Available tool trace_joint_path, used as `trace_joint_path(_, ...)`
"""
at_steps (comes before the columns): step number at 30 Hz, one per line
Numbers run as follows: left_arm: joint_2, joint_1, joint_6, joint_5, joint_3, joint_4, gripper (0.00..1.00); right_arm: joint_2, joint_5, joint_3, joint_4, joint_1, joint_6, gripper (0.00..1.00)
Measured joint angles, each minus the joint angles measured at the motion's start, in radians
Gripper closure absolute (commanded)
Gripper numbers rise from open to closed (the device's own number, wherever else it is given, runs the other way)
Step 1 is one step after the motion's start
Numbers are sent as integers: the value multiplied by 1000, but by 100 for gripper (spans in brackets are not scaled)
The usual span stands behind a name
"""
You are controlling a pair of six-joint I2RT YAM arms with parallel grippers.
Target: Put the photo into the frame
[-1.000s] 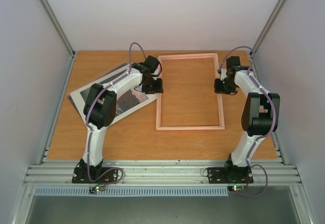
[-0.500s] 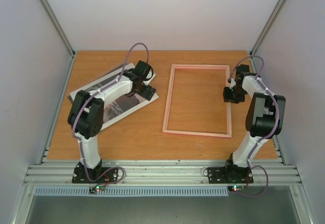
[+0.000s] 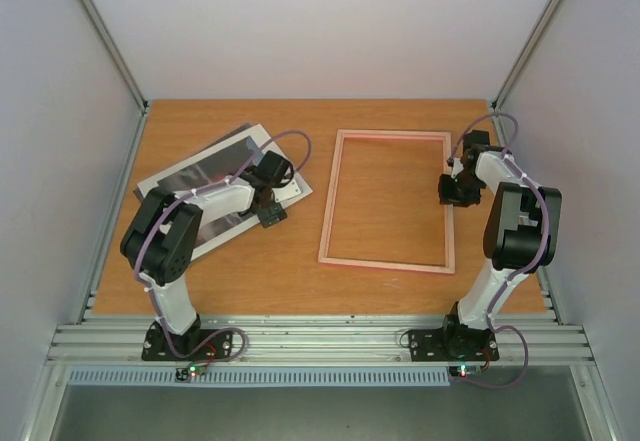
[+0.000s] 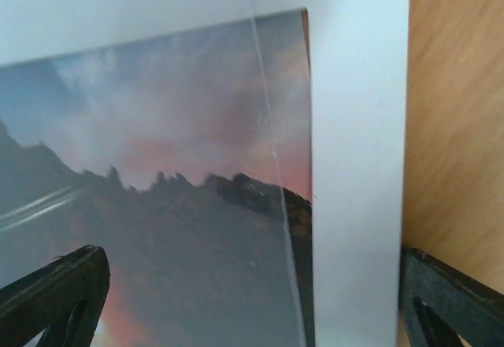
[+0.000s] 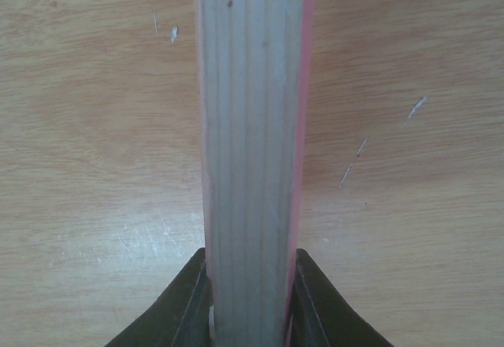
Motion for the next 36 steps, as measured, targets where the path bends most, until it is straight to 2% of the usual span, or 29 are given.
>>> trace_joint_path(5, 21, -28, 46, -85, -7, 109, 7, 0, -3, -13, 5, 0, 8, 99)
trace_joint_path(9, 103, -35, 41, -155, 71, 168, 14, 0, -7, -18, 12, 0, 18, 99)
trace_joint_path(15, 240, -24, -13, -184, 256, 164, 16, 0, -10, -18, 24, 8, 53, 99)
trace_joint_path(20, 284, -16, -81, -163, 372, 92, 15, 22, -12, -18, 56, 39, 114, 99)
trace_joint_path(23, 283, -1, -148, -92, 438, 21, 11, 53, -24, -18, 75, 74, 155, 99)
trace_joint_path(27, 238, 77, -267, 107, 477, -99, 2, 71, -33, -16, 98, 101, 192, 99)
trace_joint_path(31, 169, 253, -356, 287, 483, -194, 1, 72, -36, -17, 103, 108, 219, 99)
trace_joint_path(36, 167, 511, -430, 477, 534, -285, 1, 71, -37, -22, 112, 113, 244, 99)
